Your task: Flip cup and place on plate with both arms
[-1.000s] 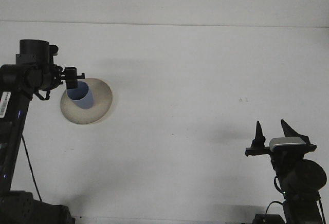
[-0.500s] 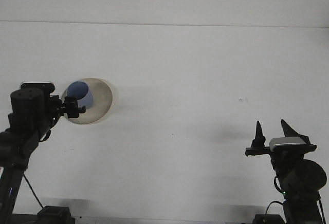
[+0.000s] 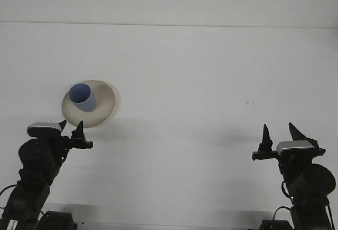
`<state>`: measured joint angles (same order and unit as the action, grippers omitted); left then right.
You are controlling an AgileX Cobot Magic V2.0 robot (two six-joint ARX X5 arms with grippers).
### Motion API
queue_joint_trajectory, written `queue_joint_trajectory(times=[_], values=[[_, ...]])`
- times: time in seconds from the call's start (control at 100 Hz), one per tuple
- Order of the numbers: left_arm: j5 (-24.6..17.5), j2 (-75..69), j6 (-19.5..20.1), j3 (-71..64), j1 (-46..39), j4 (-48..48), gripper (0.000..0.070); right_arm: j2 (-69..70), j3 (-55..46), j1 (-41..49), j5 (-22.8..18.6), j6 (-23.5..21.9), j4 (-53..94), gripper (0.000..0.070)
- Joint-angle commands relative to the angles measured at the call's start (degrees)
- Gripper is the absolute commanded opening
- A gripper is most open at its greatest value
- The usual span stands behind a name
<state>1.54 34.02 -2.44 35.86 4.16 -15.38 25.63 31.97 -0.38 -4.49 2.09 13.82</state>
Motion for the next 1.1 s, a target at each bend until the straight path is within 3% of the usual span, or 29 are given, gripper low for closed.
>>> queue_joint_trajectory(times=[0.0, 0.25, 0.36, 0.43, 0.53, 0.61, 1.09], values=[[-0.02, -0.28, 0.28, 0.13, 0.09, 0.85, 0.0351, 0.2, 0.26, 0.04, 0.0, -0.81, -0.5, 0.048], [-0.04, -0.42, -0.22, 0.13, 0.09, 0.87, 0.035, 0.2, 0.26, 0.04, 0.0, -0.79, -0.52, 0.048], [-0.04, -0.42, -0.2, 0.13, 0.09, 0.66, 0.0312, 0.2, 0.26, 0.04, 0.02, -0.79, -0.52, 0.0469], [-0.04, -0.42, -0.15, 0.13, 0.09, 0.39, 0.0189, 0.2, 0.26, 0.04, 0.02, -0.79, -0.5, 0.0373], [-0.04, -0.42, -0.15, 0.13, 0.09, 0.42, 0.0012, 0.2, 0.26, 0.04, 0.02, -0.79, -0.5, 0.0147], [-0.04, -0.42, -0.15, 0.13, 0.09, 0.46, 0.0006, 0.2, 0.26, 0.04, 0.02, -0.79, -0.52, 0.0], [-0.04, -1.64, -0.15, 0.15, 0.09, 0.5, 0.0007, 0.2, 0.26, 0.04, 0.02, -0.79, -0.57, 0.0]])
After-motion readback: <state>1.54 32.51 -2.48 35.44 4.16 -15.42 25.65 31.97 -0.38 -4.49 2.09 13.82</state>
